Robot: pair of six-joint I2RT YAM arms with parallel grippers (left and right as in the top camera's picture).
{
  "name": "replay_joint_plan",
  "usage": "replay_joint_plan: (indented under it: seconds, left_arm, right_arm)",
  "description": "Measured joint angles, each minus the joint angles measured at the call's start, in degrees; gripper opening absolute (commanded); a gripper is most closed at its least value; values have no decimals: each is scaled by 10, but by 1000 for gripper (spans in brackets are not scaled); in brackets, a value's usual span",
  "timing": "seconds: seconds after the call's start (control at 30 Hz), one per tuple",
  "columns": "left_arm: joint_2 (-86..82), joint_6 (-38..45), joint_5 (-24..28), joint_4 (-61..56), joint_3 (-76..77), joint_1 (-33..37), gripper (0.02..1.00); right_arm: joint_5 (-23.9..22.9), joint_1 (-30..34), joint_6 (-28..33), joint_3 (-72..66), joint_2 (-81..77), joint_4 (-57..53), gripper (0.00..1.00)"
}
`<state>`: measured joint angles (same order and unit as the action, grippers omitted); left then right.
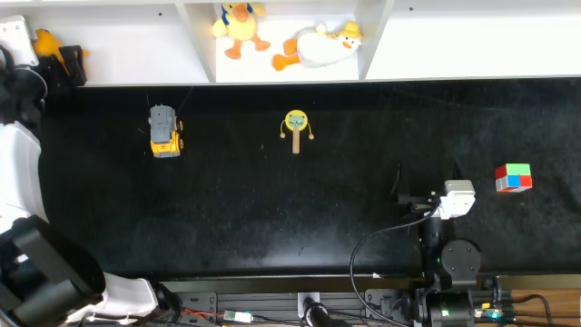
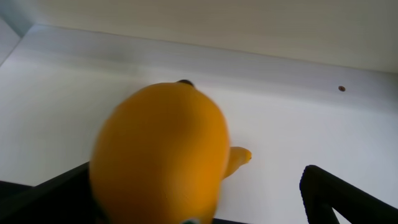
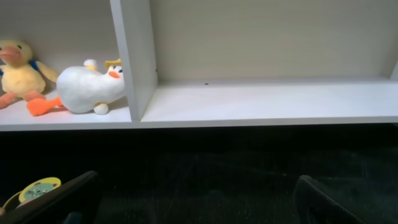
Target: Store Toys
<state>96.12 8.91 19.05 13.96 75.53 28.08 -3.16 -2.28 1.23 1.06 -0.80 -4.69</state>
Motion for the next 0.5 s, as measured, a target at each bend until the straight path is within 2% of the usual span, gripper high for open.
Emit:
replay_joint_plan:
  seconds: [0.5]
  left_arm:
    - [-58, 22, -26, 87, 0, -2, 998]
  right_arm:
    - [0, 0, 0, 0, 0, 0, 996]
